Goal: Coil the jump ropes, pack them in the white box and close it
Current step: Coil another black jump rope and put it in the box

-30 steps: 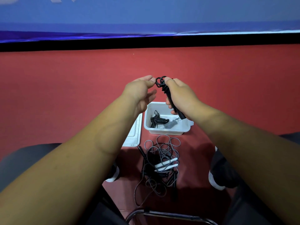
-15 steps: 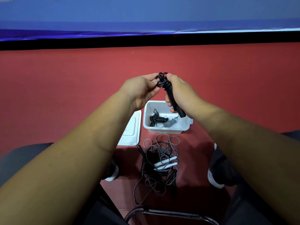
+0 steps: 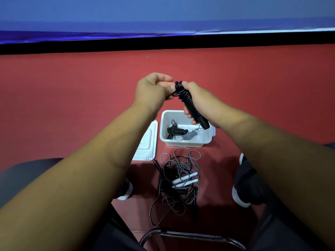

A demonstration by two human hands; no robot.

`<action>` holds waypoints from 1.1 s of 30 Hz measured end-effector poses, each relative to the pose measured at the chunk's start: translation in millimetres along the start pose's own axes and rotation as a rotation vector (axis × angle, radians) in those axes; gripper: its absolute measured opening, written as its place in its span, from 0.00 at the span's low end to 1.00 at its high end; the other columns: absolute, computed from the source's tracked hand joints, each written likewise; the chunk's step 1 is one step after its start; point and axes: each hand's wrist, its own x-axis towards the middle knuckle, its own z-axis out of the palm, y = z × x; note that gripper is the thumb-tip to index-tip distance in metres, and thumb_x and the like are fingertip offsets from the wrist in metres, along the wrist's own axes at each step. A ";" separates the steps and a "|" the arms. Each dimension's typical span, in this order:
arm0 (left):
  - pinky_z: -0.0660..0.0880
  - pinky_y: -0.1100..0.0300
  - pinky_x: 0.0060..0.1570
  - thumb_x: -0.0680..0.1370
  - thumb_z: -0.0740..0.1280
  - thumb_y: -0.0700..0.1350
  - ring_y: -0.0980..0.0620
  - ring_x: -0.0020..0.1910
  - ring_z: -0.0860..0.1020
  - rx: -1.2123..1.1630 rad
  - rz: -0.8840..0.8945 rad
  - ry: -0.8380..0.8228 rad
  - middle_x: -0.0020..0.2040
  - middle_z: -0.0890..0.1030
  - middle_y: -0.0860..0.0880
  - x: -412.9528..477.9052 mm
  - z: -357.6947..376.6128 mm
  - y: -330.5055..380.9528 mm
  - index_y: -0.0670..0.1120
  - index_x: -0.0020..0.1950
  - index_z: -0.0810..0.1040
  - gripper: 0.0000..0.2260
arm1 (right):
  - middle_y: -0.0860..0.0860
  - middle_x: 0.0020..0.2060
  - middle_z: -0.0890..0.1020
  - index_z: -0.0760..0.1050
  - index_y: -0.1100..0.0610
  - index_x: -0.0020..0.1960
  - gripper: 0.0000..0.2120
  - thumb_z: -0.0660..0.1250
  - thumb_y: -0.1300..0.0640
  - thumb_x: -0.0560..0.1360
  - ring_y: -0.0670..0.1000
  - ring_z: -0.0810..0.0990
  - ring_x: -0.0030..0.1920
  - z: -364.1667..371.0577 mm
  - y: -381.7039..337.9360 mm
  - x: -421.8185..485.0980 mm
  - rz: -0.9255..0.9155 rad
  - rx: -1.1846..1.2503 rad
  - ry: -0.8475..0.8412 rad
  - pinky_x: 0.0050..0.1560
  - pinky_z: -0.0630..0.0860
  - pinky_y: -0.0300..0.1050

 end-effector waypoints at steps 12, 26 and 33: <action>0.83 0.51 0.53 0.77 0.73 0.38 0.52 0.43 0.86 0.368 0.317 -0.005 0.45 0.87 0.49 2.0 6.3 -6.3 0.53 0.54 0.85 0.11 | 0.51 0.39 0.80 0.74 0.47 0.55 0.16 0.53 0.38 0.87 0.45 0.79 0.27 -3.6 0.2 3.4 -0.047 0.014 -0.031 0.35 0.77 0.43; 0.83 0.48 0.49 0.78 0.71 0.38 0.49 0.38 0.85 0.493 0.304 -0.132 0.40 0.86 0.47 8.6 -5.5 -4.8 0.44 0.48 0.84 0.03 | 0.57 0.36 0.81 0.80 0.55 0.51 0.21 0.57 0.41 0.84 0.54 0.78 0.32 -8.3 9.0 6.2 0.040 0.061 -0.120 0.32 0.75 0.43; 0.81 0.42 0.47 0.77 0.69 0.53 0.51 0.37 0.77 0.348 0.202 0.023 0.36 0.82 0.48 21.5 -9.1 -5.0 0.49 0.37 0.79 0.11 | 0.52 0.42 0.80 0.76 0.48 0.63 0.19 0.56 0.36 0.86 0.49 0.79 0.37 -9.6 7.6 2.7 -0.047 -0.165 -0.247 0.36 0.77 0.43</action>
